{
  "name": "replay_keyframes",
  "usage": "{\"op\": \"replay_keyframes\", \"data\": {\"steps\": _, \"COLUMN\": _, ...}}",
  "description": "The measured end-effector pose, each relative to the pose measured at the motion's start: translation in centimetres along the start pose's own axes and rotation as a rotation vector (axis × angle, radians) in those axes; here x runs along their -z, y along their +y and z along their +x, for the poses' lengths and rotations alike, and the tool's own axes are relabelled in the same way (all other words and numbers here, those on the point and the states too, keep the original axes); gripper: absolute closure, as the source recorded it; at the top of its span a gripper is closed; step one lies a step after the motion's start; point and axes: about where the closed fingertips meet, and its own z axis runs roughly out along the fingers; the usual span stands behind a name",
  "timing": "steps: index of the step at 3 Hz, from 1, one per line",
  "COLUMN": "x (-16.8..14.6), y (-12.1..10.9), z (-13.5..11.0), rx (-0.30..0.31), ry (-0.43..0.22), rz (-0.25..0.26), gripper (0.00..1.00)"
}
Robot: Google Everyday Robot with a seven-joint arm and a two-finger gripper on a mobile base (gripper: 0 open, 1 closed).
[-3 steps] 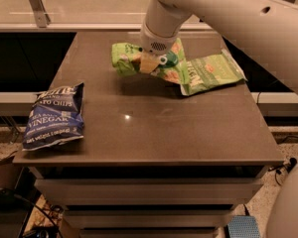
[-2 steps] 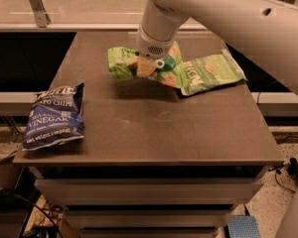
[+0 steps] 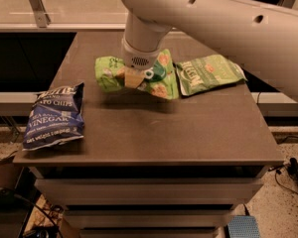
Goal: Move green rice chip bag near blue chip bag
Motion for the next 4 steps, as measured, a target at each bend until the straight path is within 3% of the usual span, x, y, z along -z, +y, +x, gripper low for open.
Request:
{"op": "replay_keyframes", "data": {"steps": 2, "x": -1.0, "y": 4.3, "z": -1.9, "rx": -0.072, "ry": 0.028, "rz": 0.020, "gripper": 1.00}}
{"op": "replay_keyframes", "data": {"steps": 4, "x": -1.3, "y": 8.5, "z": -2.2, "rx": -0.151, "ry": 0.045, "rz": 0.054, "gripper": 1.00}}
